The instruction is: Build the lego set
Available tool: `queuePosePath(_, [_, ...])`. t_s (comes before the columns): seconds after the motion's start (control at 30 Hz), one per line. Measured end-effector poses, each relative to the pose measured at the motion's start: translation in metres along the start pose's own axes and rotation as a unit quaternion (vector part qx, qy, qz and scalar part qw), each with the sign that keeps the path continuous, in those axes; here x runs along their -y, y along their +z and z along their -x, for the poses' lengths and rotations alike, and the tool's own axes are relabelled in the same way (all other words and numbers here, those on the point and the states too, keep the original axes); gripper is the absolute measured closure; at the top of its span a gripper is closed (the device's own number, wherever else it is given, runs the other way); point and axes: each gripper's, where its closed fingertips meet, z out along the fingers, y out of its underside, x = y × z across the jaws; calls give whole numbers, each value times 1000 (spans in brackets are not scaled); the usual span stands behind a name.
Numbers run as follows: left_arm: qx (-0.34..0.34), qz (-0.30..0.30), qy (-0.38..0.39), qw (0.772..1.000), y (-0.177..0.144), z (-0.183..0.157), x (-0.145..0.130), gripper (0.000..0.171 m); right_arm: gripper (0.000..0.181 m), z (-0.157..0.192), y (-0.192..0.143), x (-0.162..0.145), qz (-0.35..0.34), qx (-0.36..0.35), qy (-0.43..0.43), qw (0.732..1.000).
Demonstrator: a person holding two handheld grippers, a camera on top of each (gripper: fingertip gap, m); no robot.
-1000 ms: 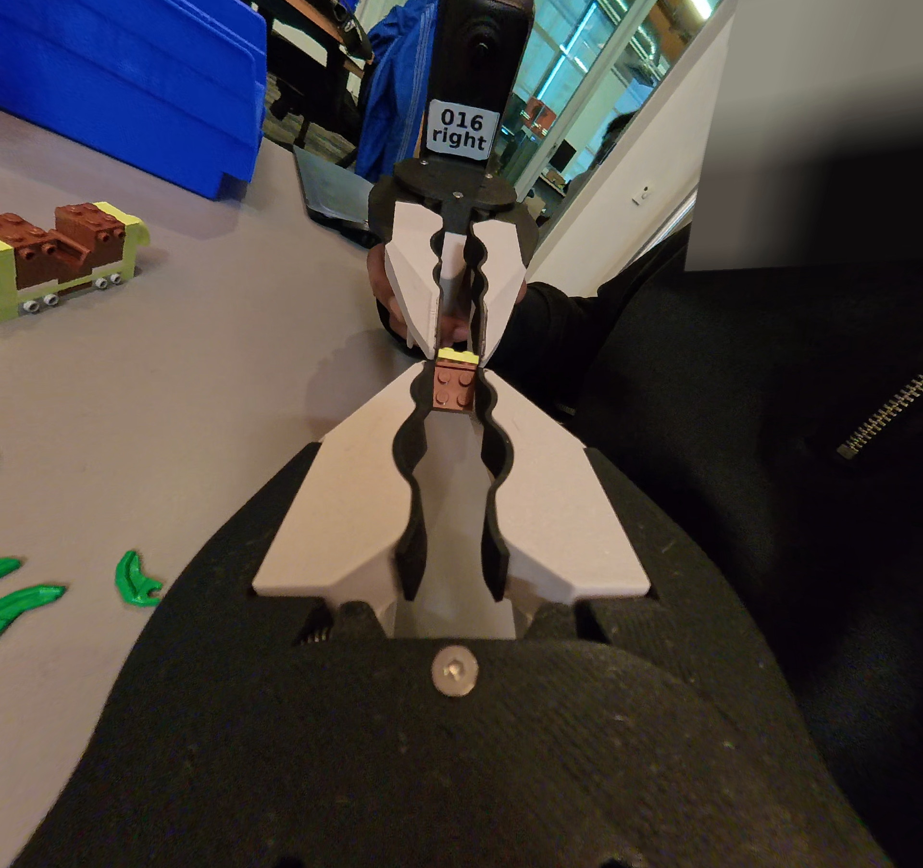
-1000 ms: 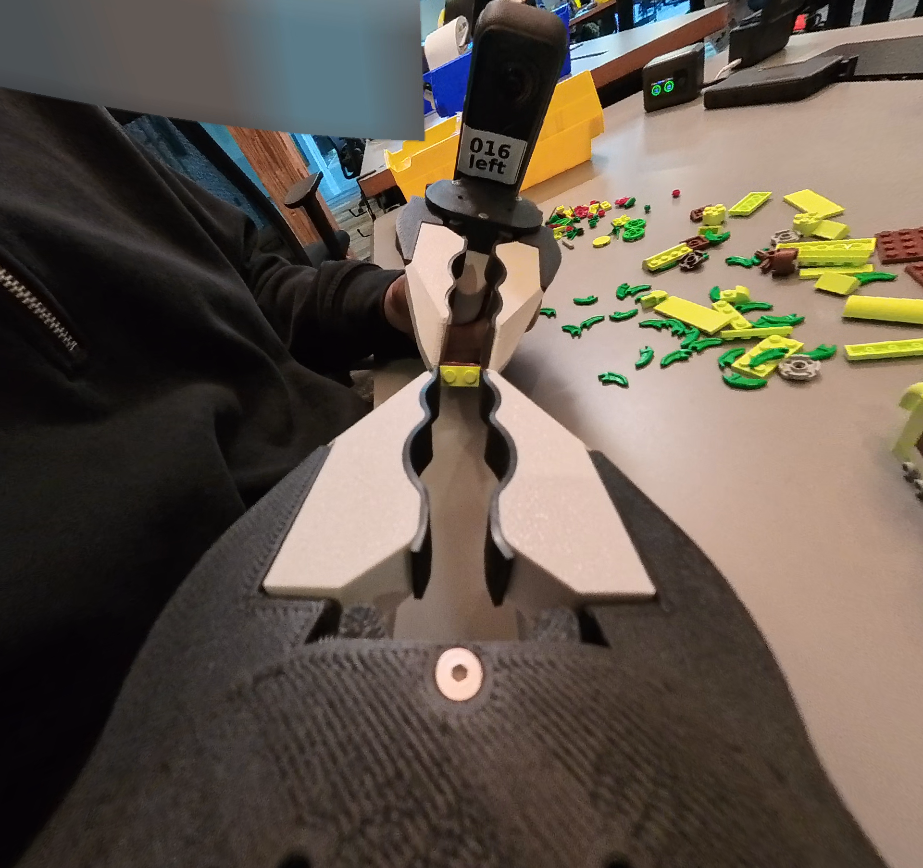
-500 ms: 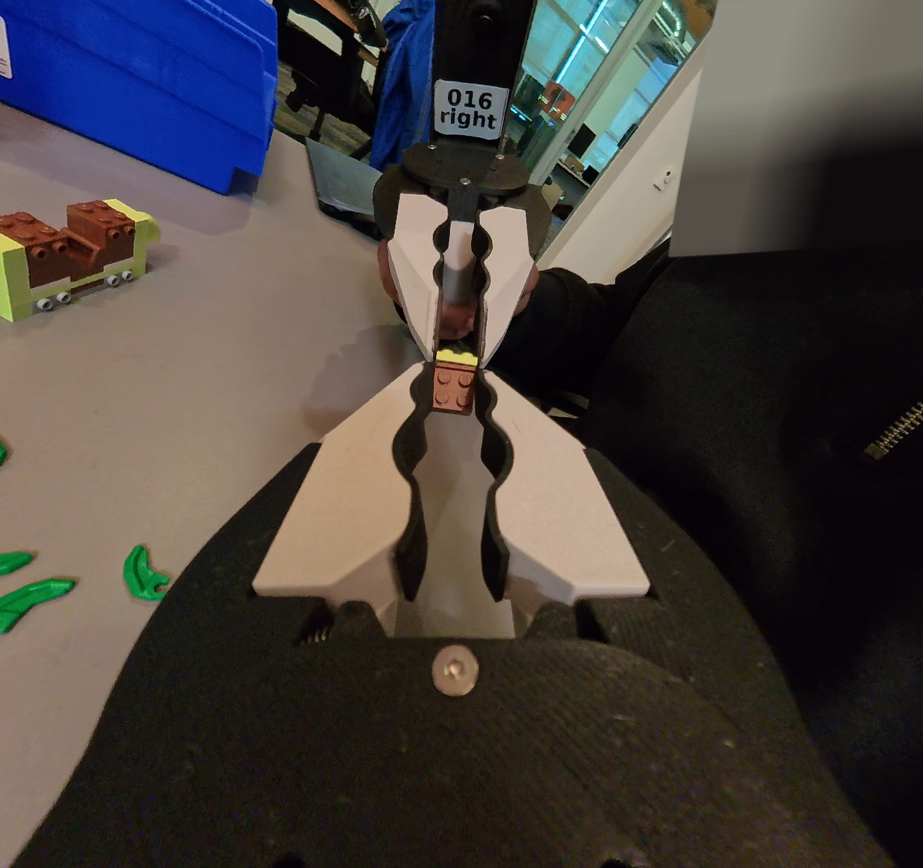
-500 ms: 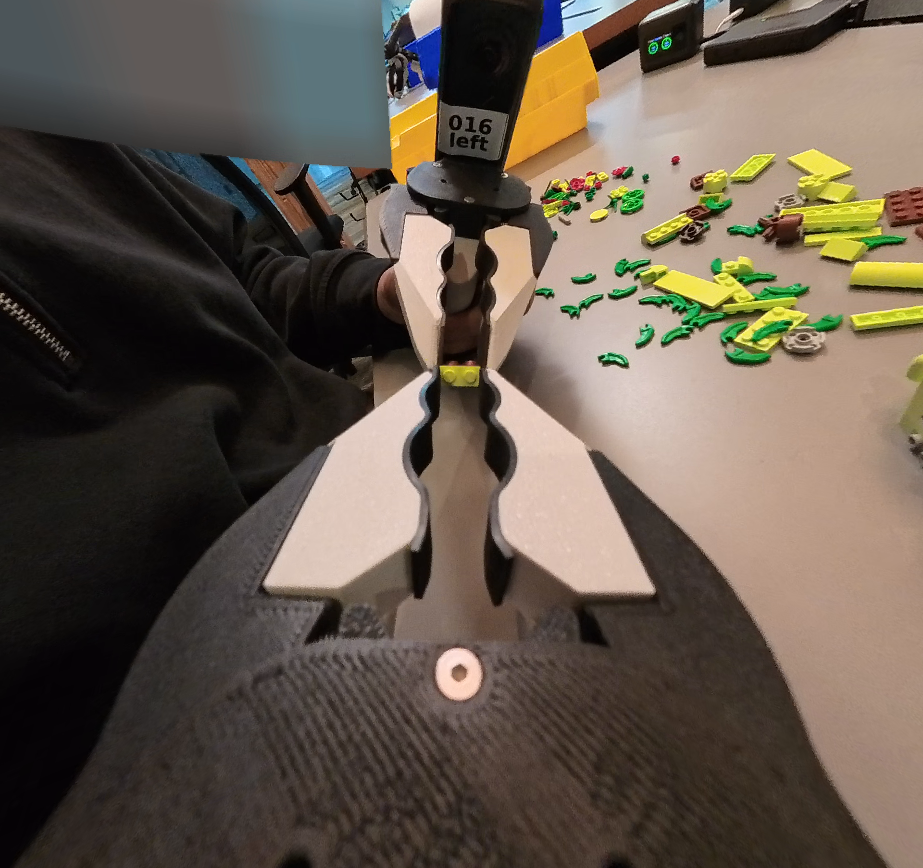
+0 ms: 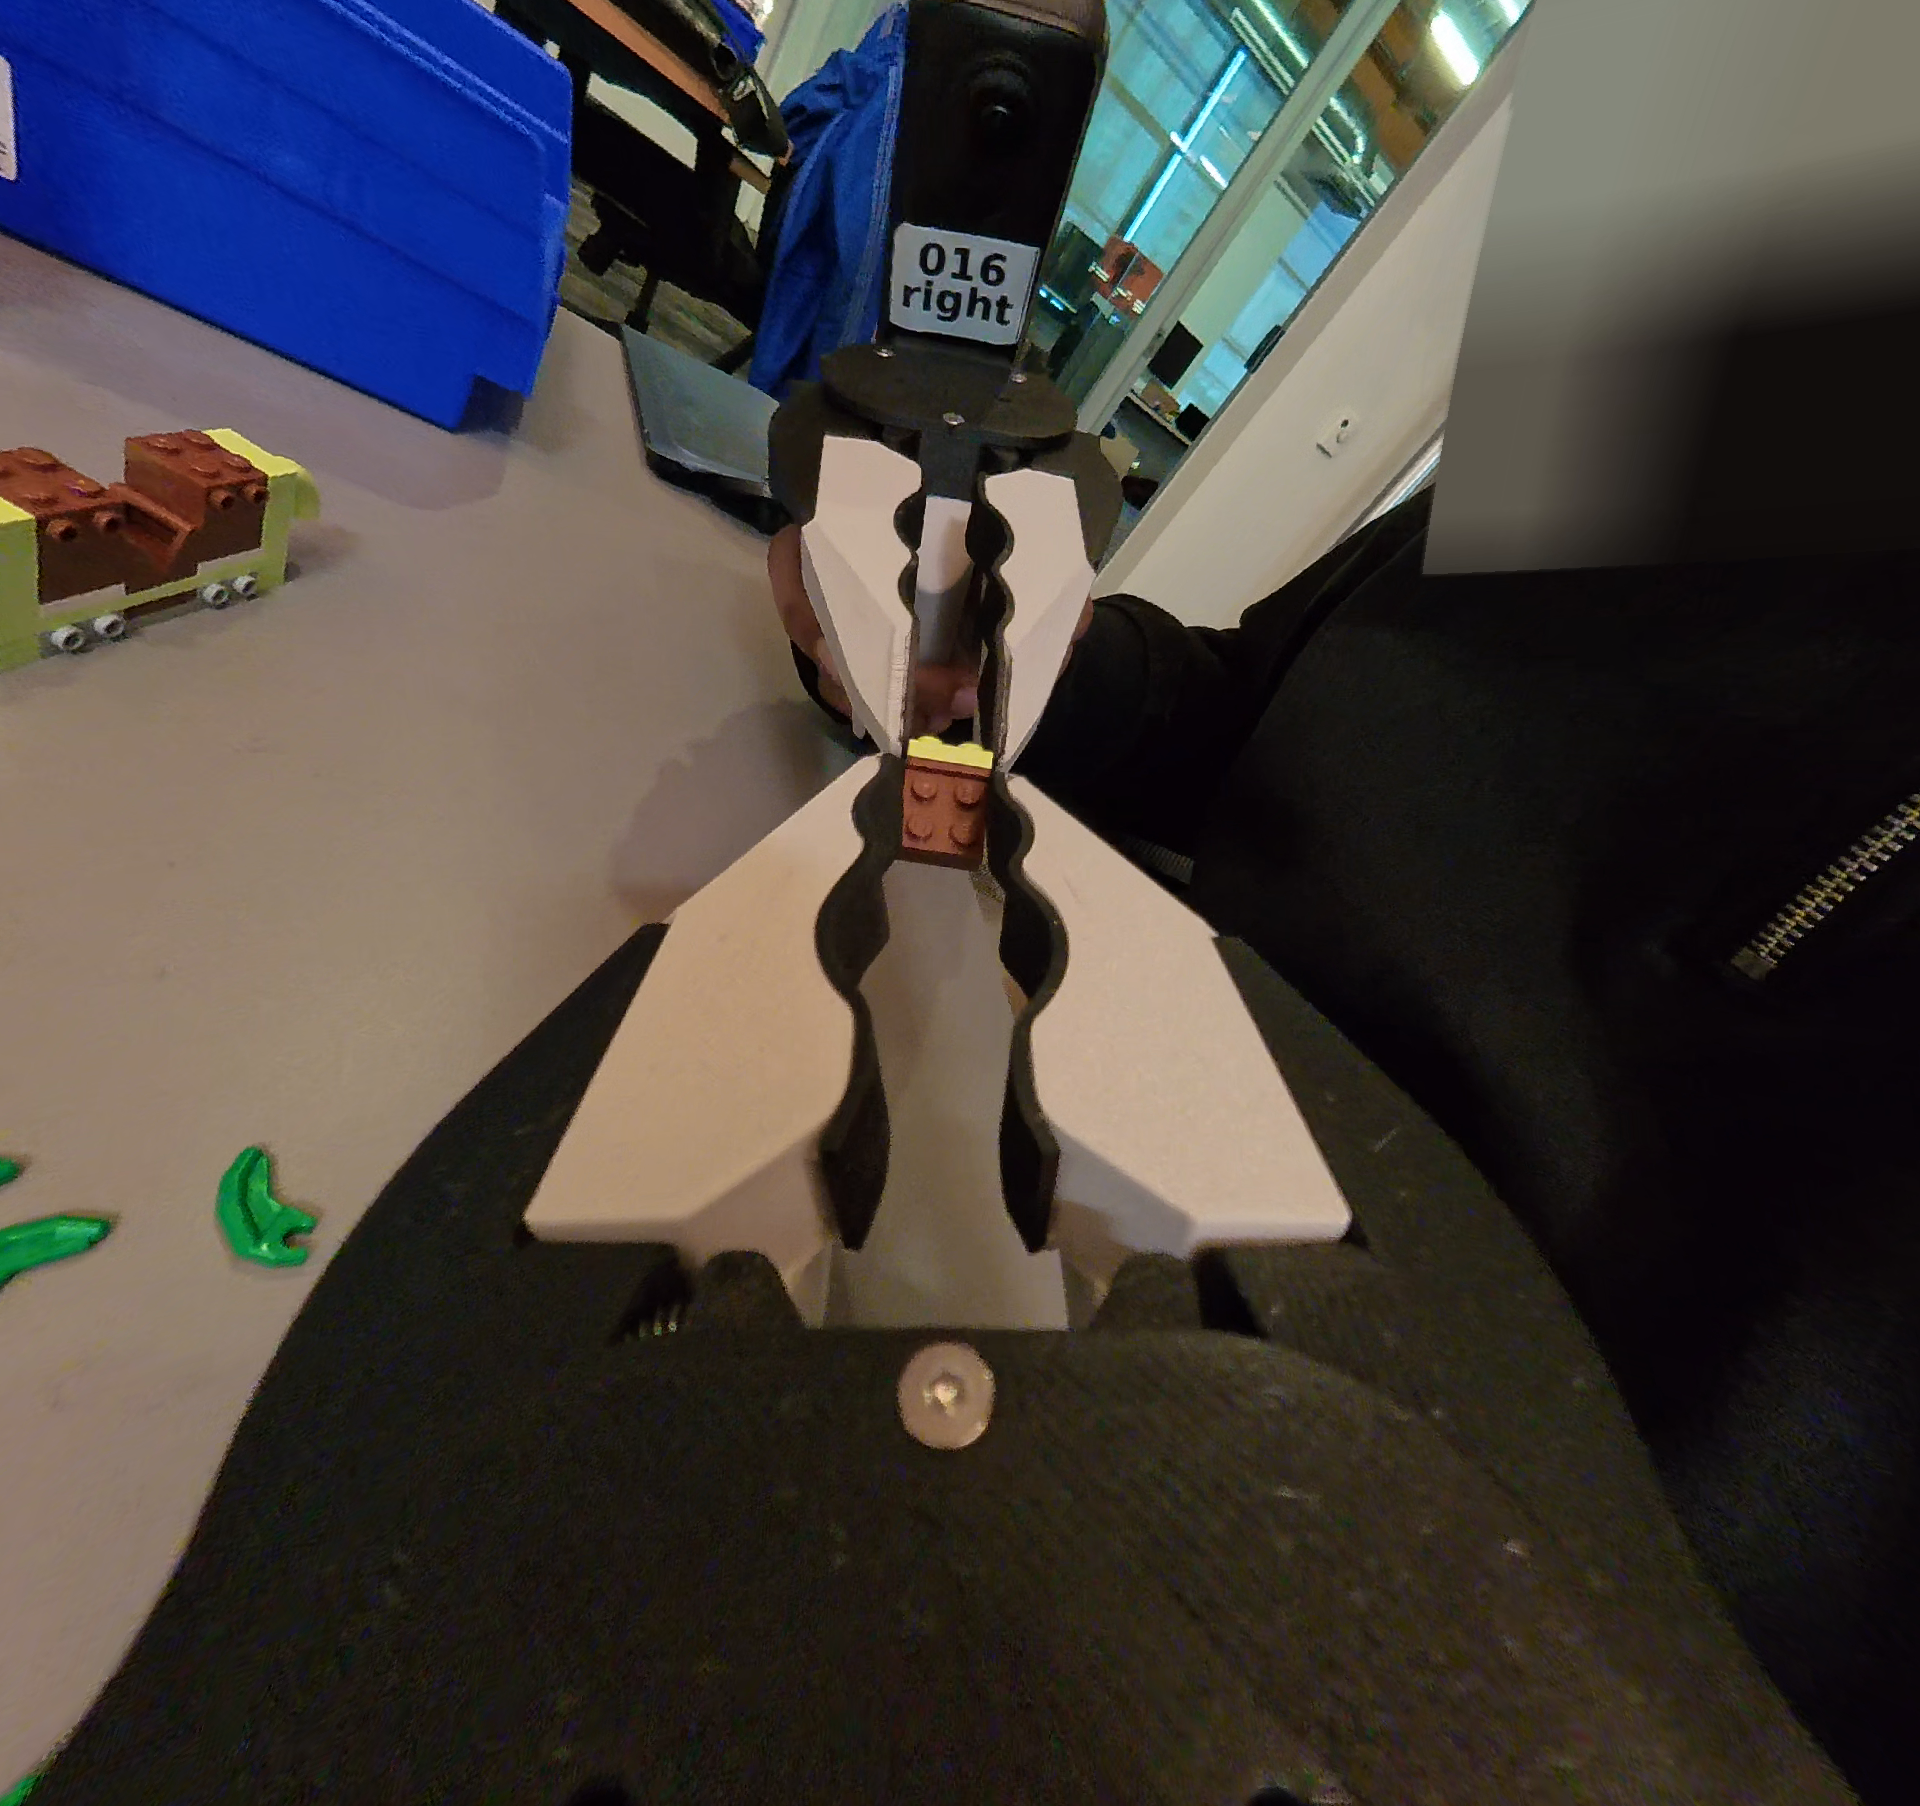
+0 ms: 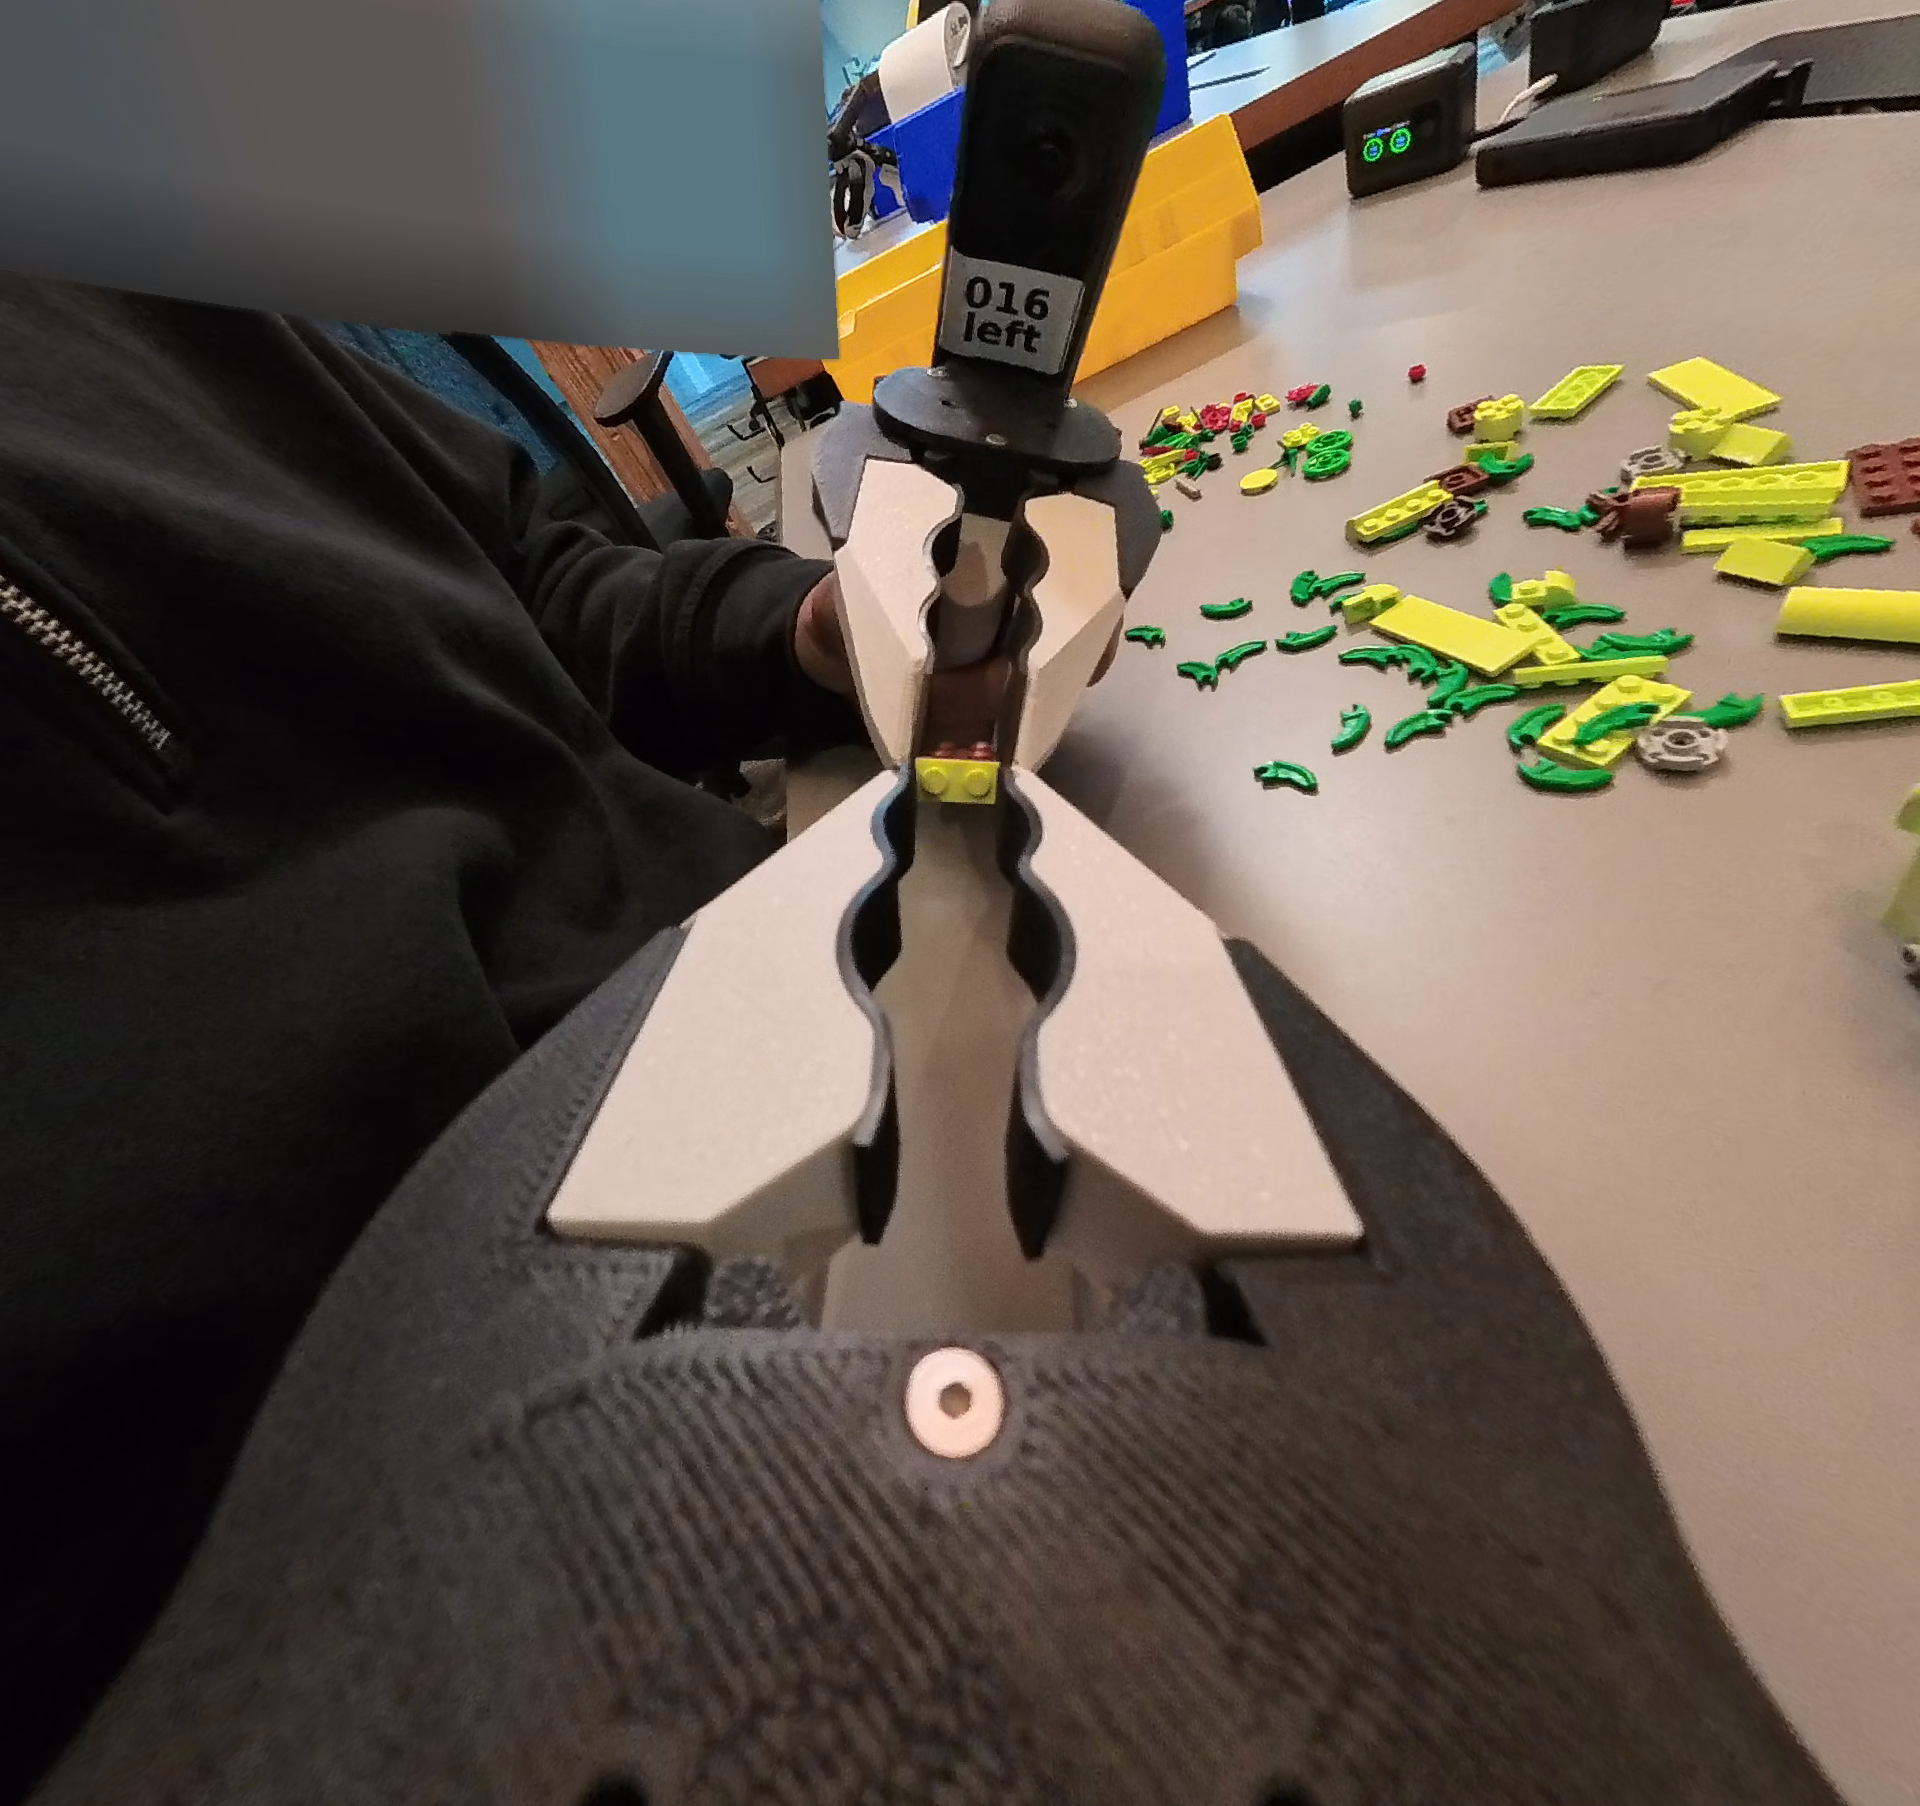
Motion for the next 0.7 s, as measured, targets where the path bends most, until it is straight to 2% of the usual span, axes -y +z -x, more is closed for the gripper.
queuePosePath(0.27, [-4, -8, -11, 1000, -1, 1, 1, 160, 168, -1, 1, 2, -7, -10, -12, 1000])
queuePosePath(0.37, [-34, -47, -35, 998, -3, -3, 13, 160, 168, 0, -1, 15, -42, -11, -26, 999])
queuePosePath(0.5, [-61, -92, -71, 991, -8, -5, 25, 160, 166, 3, -3, 24, -47, -35, -77, 995])
queuePosePath(0.6, [-74, -122, -100, 985, -14, -2, 31, 160, 181, 3, -5, 30, -60, -65, -110, 990])
queuePosePath(0.7, [-41, -107, -86, 990, -14, 6, 27, 161, 181, -8, -3, 24, -36, -93, -86, 991])
